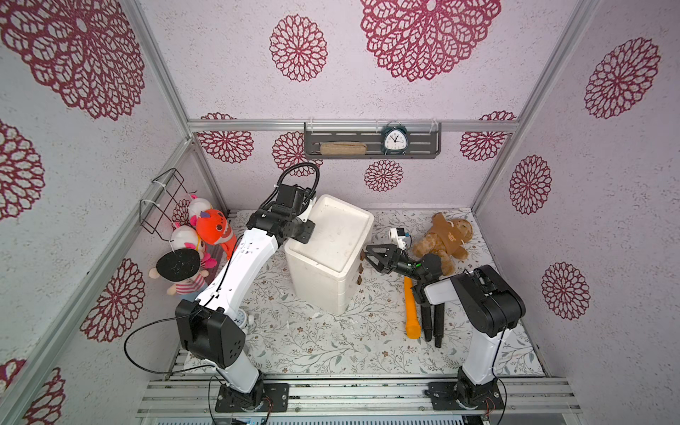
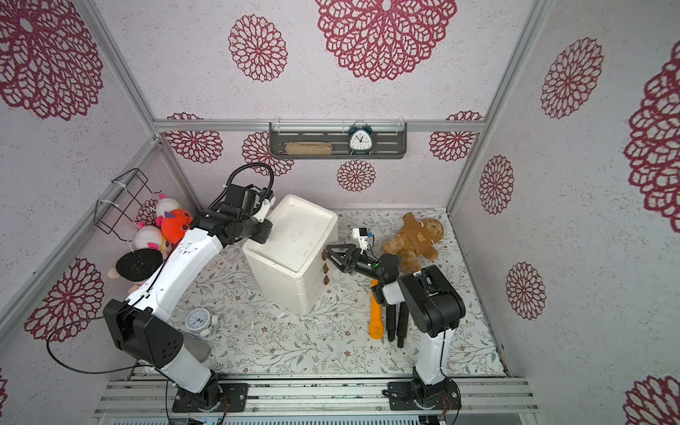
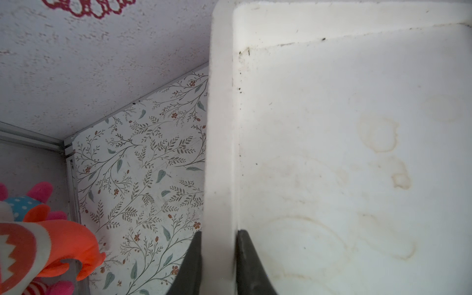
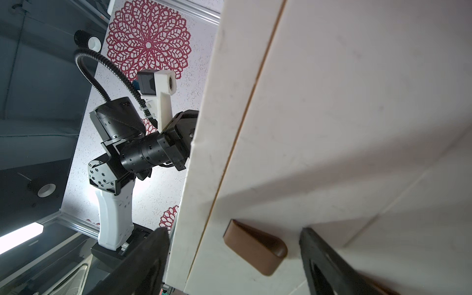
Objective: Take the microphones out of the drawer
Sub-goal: Open the drawer in the storage box.
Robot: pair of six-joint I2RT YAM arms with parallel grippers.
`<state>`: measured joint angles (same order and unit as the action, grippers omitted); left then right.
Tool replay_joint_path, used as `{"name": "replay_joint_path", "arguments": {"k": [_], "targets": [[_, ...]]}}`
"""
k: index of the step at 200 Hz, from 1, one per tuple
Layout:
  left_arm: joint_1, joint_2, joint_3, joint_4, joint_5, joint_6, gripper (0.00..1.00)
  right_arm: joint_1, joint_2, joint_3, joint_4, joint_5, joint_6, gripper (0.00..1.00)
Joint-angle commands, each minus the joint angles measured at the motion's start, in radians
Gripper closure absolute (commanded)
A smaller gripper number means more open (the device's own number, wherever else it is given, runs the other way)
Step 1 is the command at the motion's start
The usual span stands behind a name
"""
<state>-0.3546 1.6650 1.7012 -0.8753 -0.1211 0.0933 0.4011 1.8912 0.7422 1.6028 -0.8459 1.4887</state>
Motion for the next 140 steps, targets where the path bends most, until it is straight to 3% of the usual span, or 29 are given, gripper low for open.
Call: {"name": "replay_joint_path", "arguments": {"k": [1, 68, 140], "targets": [[-0.029, 0.071, -0.037, -0.066, -0.031, 0.046, 0.99, 0.033, 0.015, 0.052, 0.08, -0.008, 0.017, 0.17], [-0.027, 0.073, -0.037, -0.065, -0.029, 0.048, 0.99, 0.061, -0.016, 0.037, 0.06, -0.009, 0.006, 0.21], [-0.029, 0.072, -0.038, -0.067, -0.033, 0.047, 0.99, 0.067, -0.068, 0.009, -0.032, -0.004, -0.058, 0.49]]}}
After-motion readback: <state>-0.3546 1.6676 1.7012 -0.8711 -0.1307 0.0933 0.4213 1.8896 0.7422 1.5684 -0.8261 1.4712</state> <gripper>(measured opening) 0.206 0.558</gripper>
